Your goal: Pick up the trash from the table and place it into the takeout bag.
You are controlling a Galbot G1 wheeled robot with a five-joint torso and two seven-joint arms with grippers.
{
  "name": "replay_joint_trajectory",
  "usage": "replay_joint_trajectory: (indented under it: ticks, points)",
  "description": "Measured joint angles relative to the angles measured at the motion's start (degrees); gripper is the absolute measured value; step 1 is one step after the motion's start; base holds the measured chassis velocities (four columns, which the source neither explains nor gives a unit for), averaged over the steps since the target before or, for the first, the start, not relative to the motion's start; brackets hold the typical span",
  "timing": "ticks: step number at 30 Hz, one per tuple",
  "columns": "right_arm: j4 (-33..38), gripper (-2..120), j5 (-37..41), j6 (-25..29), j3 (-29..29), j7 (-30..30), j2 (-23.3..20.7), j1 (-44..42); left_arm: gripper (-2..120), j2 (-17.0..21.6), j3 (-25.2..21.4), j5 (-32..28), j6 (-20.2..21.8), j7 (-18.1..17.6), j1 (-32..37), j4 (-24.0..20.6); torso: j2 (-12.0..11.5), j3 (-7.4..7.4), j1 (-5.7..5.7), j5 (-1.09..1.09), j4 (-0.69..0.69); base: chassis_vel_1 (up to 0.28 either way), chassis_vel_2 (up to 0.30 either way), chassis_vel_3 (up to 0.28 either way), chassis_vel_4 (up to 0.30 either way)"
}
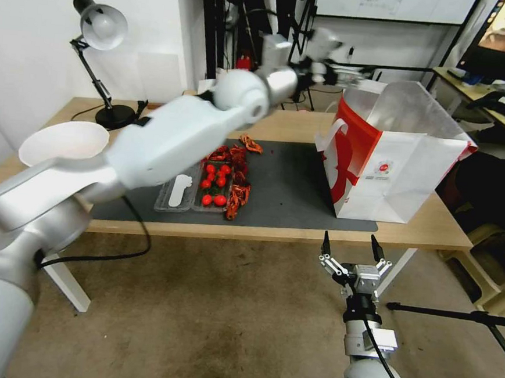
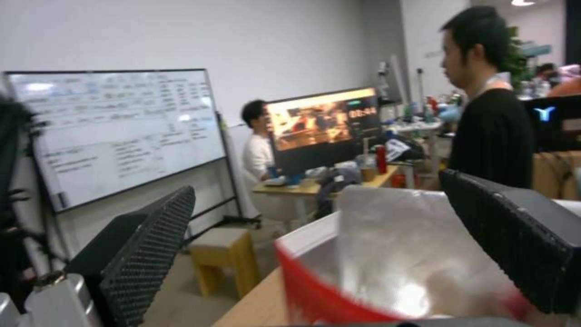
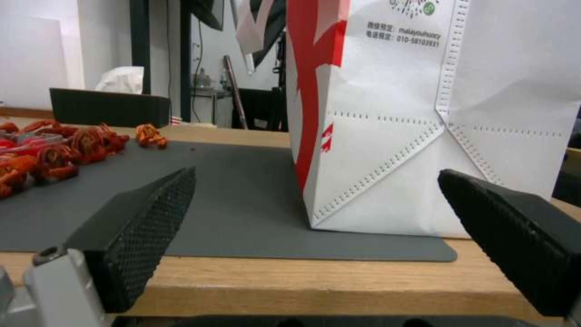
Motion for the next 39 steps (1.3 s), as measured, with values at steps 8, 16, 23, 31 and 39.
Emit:
replay_joint_trajectory:
  ticks: [8,16,23,31,39]
  points:
    - [0.0,100,-0.1,-0.2,-0.2,-0.1,-0.1,0.0,100,12.0,-9.3,0.9,0.3,-1.7,9.9,-8.8,0.0,0.0,0.0,0.0,-0.01,0.0,0.0,0.0,0.0]
    - [0.0,100,-0.2,-0.3,-0.4,-0.2,-0.2,0.0,100,18.7,-17.2,2.9,0.3,-2.7,19.3,-13.3,0.0,-0.01,0.0,0.01,-0.01,0.0,0.0,0.0,0.0]
    - [-0.1,100,-0.5,-0.3,-0.6,-0.3,-0.3,-0.3,100,24.3,-26.3,5.3,0.3,-4.7,30.1,-19.2,0.0,0.0,0.0,0.03,-0.02,0.0,0.0,0.0,0.0]
    - [-0.4,100,-0.9,-0.2,-1.0,-0.3,-0.2,-0.4,100,27.3,-38.6,9.5,-0.4,-7.3,44.8,-26.1,0.0,-0.01,0.0,0.0,0.01,0.0,0.0,0.0,0.0]
    - [-0.5,100,-1.2,-0.1,-1.4,-0.3,-0.2,-0.5,100,26.9,-48.8,14.1,-2.9,-8.9,58.7,-30.8,0.0,-0.01,0.01,0.04,-0.03,0.0,0.0,0.0,0.0]
